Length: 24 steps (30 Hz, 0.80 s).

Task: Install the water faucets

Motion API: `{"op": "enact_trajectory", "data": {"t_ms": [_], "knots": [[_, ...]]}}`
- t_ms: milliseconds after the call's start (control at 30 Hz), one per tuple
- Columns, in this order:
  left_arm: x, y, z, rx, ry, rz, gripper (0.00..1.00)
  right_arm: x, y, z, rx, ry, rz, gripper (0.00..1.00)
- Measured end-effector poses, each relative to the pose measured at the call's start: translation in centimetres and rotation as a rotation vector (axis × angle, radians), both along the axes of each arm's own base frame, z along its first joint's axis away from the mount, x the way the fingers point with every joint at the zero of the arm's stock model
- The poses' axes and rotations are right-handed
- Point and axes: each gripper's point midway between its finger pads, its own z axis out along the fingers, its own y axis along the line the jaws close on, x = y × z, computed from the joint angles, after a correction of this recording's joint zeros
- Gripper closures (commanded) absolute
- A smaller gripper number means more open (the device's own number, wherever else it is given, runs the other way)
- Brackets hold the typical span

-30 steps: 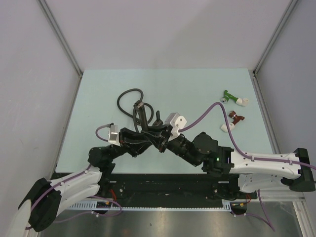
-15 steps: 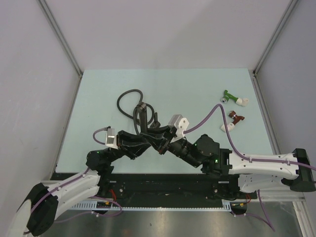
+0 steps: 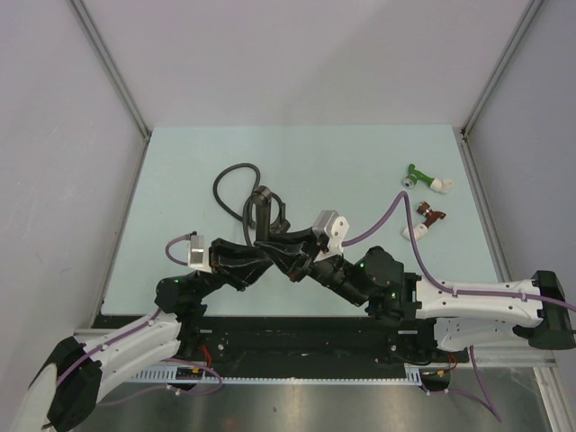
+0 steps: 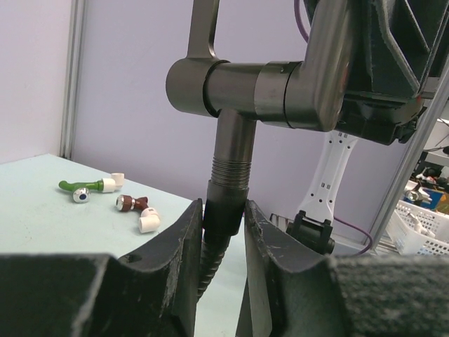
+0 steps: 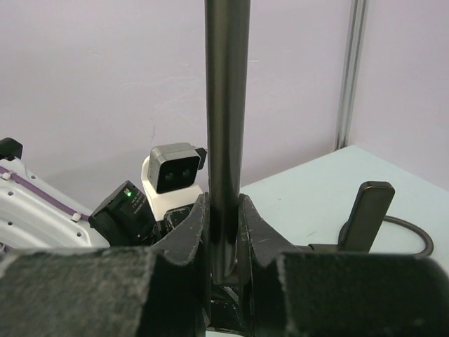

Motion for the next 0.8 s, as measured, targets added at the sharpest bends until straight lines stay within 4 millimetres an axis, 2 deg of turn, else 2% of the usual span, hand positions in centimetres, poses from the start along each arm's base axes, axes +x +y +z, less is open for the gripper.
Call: {"op": "enact_trajectory", "data": {"t_ms": [800], "knots": [[-0.36, 0.01, 0.33, -0.014, 0.004, -0.002, 0.68, -0.46, 0.03, 0.1, 0.013, -0.016, 0.019, 1.0]]}}
